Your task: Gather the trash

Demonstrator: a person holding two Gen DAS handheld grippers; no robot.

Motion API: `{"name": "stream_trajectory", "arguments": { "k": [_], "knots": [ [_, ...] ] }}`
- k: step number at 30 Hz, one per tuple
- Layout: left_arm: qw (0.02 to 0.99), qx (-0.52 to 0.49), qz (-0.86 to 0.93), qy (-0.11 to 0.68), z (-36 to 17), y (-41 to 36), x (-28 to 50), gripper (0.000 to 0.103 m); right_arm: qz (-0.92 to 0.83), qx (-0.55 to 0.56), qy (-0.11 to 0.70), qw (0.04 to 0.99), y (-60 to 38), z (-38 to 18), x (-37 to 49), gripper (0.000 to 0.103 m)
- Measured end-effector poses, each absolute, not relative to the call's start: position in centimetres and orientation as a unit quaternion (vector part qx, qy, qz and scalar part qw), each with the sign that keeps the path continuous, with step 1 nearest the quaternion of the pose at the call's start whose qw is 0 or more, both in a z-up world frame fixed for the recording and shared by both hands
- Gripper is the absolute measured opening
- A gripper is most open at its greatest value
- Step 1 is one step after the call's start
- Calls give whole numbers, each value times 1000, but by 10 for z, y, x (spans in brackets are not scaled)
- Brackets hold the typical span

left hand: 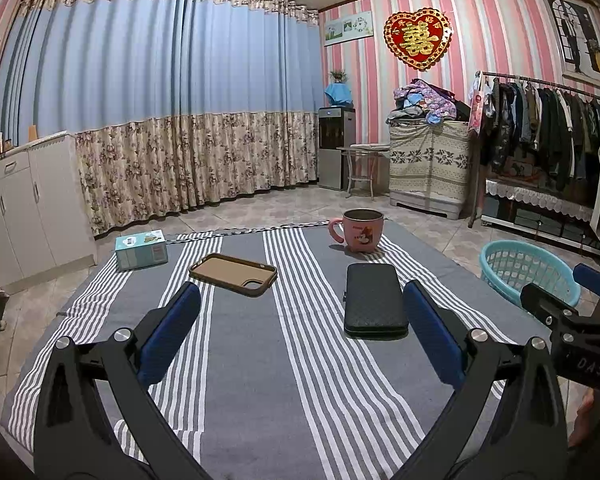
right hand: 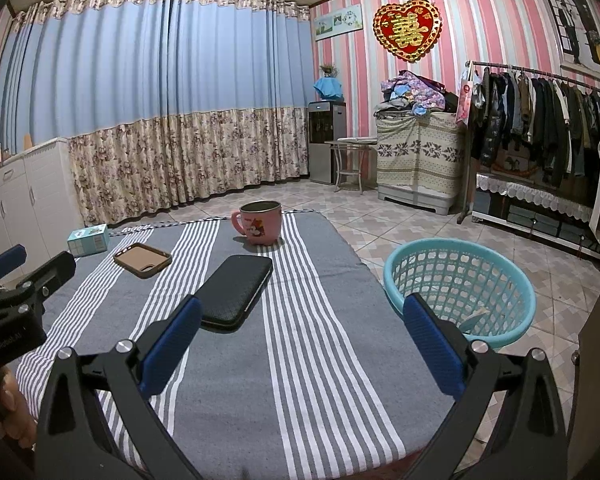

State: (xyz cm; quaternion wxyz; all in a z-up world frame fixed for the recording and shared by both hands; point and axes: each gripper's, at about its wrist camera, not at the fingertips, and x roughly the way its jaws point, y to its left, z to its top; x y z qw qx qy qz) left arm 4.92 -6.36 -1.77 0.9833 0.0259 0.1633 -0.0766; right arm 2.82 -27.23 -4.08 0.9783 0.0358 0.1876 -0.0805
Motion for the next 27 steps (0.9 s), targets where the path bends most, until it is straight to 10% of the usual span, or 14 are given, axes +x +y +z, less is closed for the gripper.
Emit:
{"name": "stream_trajectory", "arguments": {
  "k": [27],
  "knots": [
    [983,27,-75,163,-14,-60,52,98,-79,40,187,978,-270,-41,31,99]
  ]
}}
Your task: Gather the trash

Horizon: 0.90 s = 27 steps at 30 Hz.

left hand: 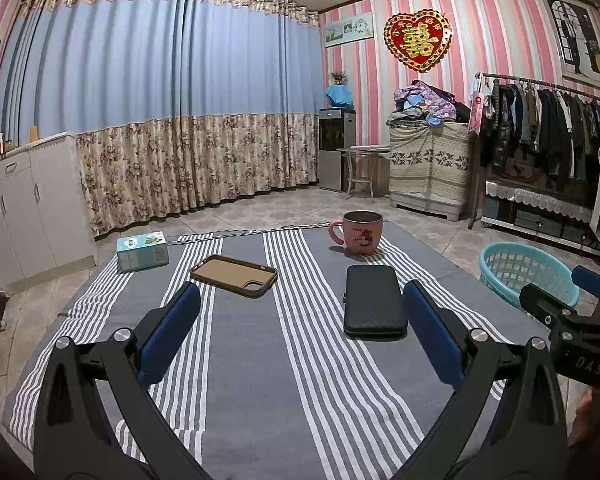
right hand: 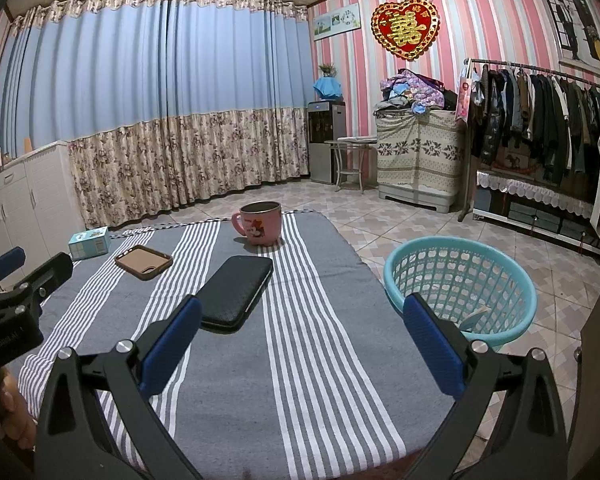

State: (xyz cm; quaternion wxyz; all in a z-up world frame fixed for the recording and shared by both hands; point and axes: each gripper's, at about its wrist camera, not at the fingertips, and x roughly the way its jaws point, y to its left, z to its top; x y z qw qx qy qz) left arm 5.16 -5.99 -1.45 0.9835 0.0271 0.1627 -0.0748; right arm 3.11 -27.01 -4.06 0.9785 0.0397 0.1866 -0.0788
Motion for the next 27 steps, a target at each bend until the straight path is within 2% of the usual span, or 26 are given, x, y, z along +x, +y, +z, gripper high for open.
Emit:
{"name": "stream_trajectory", "arguments": {
  "k": [27],
  "knots": [
    [984,27,-75,162,-13,-59,50,98,-78,41,187,978,-269,-40,32,99]
  ]
}}
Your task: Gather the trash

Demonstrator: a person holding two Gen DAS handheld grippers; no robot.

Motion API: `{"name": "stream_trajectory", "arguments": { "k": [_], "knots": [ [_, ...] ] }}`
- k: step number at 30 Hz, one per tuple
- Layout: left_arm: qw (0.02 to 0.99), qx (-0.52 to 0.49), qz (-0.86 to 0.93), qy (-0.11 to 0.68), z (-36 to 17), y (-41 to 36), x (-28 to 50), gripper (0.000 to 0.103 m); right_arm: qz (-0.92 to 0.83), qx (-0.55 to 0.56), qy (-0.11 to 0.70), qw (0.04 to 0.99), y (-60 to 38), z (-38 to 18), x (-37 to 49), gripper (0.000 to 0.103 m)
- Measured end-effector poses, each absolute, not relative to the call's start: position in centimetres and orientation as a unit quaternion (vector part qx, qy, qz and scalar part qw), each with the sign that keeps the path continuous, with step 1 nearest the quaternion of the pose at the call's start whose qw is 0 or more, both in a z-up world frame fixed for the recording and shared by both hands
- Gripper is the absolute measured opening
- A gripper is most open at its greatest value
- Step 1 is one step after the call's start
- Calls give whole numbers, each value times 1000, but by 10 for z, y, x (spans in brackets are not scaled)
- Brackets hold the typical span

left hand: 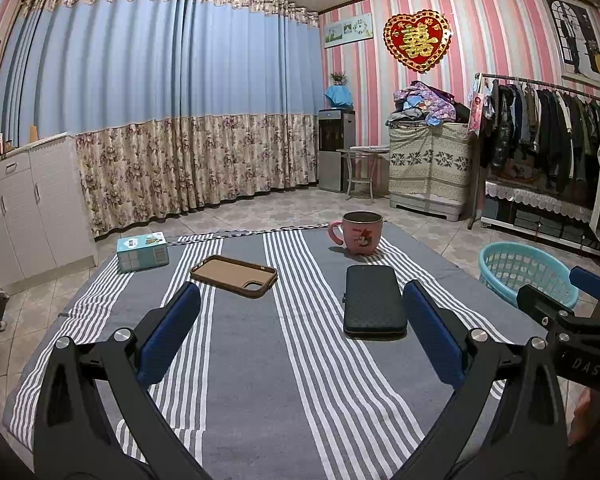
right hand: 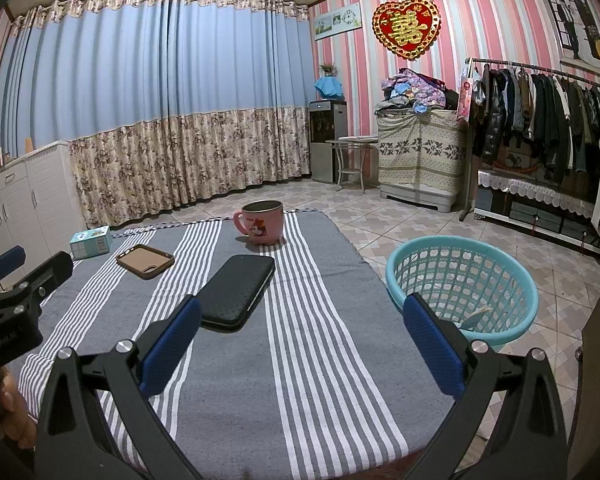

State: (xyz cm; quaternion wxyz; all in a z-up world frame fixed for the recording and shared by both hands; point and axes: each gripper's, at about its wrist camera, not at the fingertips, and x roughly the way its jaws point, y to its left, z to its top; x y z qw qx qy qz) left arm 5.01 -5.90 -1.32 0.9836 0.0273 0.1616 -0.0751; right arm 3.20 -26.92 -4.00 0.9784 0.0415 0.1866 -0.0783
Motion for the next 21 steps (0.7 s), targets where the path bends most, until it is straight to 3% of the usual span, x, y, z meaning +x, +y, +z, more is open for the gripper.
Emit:
{"name": "stream_trajectory", "arguments": {
  "k": [21],
  "knots": [
    [983,15,-76,169,-7,-51,50,98,-76,39,188,978,-261,-42,32,99]
  ]
}}
